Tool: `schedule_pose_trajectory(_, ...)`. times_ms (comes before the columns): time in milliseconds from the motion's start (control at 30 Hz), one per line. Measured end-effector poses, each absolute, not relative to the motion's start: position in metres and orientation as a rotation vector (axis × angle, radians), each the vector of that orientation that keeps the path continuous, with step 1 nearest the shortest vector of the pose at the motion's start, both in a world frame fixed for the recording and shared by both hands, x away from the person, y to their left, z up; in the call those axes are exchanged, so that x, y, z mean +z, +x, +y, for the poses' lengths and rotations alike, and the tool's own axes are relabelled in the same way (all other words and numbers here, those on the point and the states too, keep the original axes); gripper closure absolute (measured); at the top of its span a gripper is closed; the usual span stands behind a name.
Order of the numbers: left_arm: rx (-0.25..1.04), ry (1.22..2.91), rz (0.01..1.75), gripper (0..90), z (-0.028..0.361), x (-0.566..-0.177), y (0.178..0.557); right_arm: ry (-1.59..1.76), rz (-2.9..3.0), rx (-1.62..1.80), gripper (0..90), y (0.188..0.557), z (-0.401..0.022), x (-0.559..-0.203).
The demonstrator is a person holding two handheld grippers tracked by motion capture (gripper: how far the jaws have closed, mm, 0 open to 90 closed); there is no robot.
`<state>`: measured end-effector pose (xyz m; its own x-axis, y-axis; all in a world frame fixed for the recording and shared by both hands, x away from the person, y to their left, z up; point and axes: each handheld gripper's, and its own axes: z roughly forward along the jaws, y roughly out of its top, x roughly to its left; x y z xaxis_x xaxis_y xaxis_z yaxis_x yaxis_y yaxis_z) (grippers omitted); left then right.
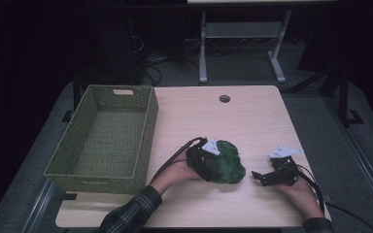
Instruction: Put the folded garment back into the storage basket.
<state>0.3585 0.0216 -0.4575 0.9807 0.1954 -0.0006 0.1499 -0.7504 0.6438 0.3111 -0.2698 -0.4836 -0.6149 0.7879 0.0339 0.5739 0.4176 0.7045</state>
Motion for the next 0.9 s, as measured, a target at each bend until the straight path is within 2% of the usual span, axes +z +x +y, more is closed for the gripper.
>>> schedule_pose_trajectory(133,0.119,2.464,0.220,12.8,0.0193,-0.4618,0.3570,1.179,2.374,1.002,1.9,0.3111,-0.2699,-0.4836)
schedule_pose_trajectory(367,0.086,2.470,0.262,16.6,0.0209,-0.4644,0.3592,1.180,2.374,1.003,1.9,0.3111,-0.2698,-0.4836)
schedule_pose_trajectory(500,0.075,2.476,0.266,26.2,0.0230,-0.4622,0.3598,1.183,2.373,1.005,1.9,0.3110,-0.2696,-0.4836)
schedule_pose_trajectory(800,0.050,2.487,0.299,59.1,0.0244,-0.4568,0.3591,1.179,2.374,1.002,1.9,0.3111,-0.2698,-0.4836)
schedule_pose_trajectory(900,0.062,2.497,0.293,63.5,0.0243,-0.4557,0.3581,1.179,2.374,1.002,1.9,0.3111,-0.2699,-0.4836)
